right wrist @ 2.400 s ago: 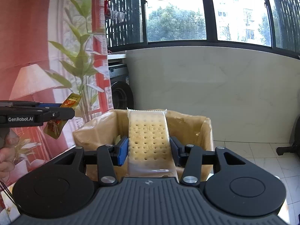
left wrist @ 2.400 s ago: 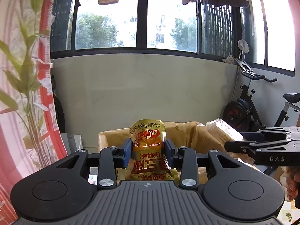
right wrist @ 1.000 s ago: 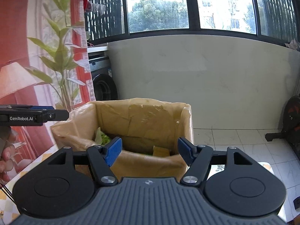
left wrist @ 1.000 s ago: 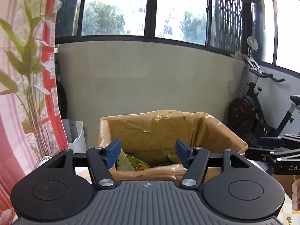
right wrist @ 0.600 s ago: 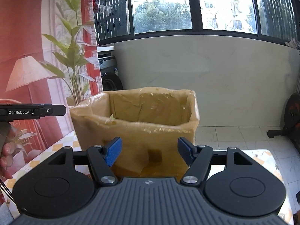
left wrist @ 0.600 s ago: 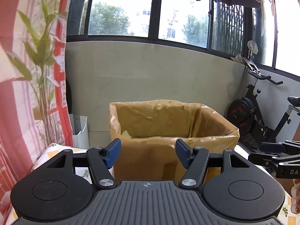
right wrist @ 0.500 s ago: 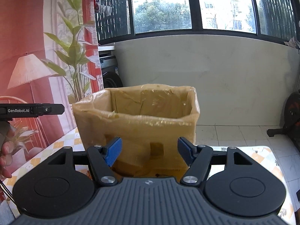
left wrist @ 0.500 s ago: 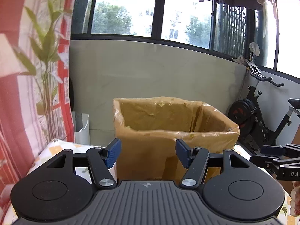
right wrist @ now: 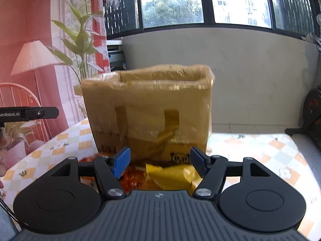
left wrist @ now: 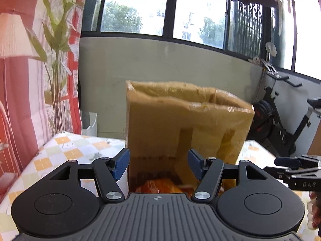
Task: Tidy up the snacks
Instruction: 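Withdraw both open tools from the box back down to the snack pile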
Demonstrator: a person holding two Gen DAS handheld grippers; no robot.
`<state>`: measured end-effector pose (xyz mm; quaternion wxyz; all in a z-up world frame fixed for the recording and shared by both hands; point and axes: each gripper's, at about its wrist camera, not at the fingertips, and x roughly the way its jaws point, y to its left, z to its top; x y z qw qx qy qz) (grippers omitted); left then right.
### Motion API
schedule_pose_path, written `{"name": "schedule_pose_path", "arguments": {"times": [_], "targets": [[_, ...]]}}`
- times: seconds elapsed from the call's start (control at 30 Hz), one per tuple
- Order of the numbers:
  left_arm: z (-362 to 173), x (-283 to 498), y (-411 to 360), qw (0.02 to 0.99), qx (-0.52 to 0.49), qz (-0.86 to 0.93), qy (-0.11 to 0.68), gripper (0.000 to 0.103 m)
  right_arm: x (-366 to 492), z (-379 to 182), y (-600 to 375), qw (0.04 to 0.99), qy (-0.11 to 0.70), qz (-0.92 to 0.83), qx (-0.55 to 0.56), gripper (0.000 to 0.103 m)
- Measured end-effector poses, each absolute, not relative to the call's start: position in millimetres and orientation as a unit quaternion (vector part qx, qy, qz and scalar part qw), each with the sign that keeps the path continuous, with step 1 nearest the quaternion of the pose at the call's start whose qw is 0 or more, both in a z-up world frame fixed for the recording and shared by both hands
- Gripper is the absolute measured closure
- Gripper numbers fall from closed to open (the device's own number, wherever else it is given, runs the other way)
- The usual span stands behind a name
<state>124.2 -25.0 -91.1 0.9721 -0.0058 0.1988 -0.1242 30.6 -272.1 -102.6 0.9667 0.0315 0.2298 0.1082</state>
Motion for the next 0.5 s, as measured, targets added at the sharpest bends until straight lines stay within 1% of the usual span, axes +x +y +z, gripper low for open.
{"name": "schedule_pose_path", "arguments": {"times": [0.27,0.5], "targets": [[-125.2,127.0,-28.8,0.964,-0.006,-0.128,0.232,0.037,25.7,-132.8,-281.4,0.963,0.251,0.088,0.043,0.034],[-138.0,129.6,-28.6,0.963,-0.018,-0.126,0.239,0.037,21.5,-147.3,-285.4,0.962,0.257,0.085,0.037,0.034]]}}
